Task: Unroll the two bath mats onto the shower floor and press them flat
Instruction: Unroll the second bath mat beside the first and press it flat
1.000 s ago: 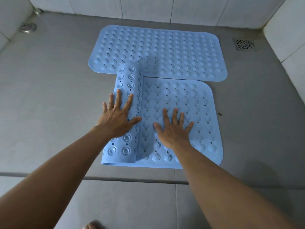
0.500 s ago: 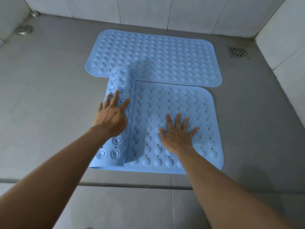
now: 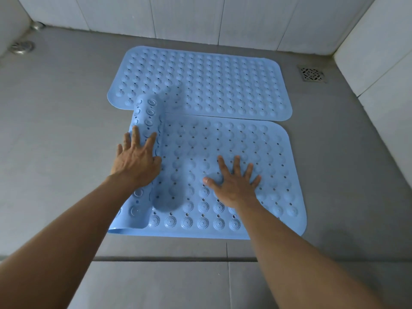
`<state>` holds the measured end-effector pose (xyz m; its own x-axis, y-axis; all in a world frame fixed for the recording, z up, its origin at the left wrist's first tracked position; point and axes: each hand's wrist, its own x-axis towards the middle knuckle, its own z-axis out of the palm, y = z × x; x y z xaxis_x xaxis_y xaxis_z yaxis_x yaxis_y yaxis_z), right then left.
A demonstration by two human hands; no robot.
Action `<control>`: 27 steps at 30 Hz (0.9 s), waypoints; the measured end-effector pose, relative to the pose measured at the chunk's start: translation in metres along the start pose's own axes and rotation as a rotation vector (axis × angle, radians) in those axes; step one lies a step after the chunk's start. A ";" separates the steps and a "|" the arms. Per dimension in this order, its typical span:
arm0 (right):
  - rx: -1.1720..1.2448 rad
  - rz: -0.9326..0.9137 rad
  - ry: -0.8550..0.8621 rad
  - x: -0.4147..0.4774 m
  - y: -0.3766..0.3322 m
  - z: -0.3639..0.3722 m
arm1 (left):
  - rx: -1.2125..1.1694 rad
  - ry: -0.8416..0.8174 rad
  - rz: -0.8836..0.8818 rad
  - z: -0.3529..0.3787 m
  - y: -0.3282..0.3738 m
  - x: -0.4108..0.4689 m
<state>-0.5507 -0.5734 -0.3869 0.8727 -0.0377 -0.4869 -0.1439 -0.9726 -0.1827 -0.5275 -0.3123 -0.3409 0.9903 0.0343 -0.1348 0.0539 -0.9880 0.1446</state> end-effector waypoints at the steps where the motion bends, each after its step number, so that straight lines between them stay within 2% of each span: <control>1: 0.007 0.012 -0.005 0.000 0.006 -0.003 | 0.019 -0.023 0.007 0.002 0.000 0.000; 5: 0.011 0.028 0.015 -0.004 0.010 -0.007 | 0.125 -0.098 0.033 0.016 -0.007 -0.003; 9: -0.014 -0.033 -0.007 0.003 -0.016 0.000 | 0.188 -0.054 0.023 0.024 -0.021 -0.006; 16: -0.041 -0.046 0.017 0.009 -0.019 0.008 | 0.004 -0.075 -0.077 0.018 -0.036 -0.012; 21: -0.048 -0.078 -0.006 0.010 -0.013 0.002 | -0.038 -0.085 -0.194 0.006 -0.042 -0.005; 24: -0.058 -0.085 -0.020 0.012 -0.010 -0.001 | 0.056 -0.076 -0.225 0.007 -0.051 -0.005; 27: -0.072 -0.075 -0.033 0.012 -0.013 -0.002 | 0.190 0.029 -0.136 0.012 -0.058 -0.011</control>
<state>-0.5378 -0.5619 -0.3890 0.8636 0.0426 -0.5024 -0.0434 -0.9864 -0.1582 -0.5427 -0.2570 -0.3599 0.9790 0.1708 -0.1115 0.1649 -0.9845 -0.0601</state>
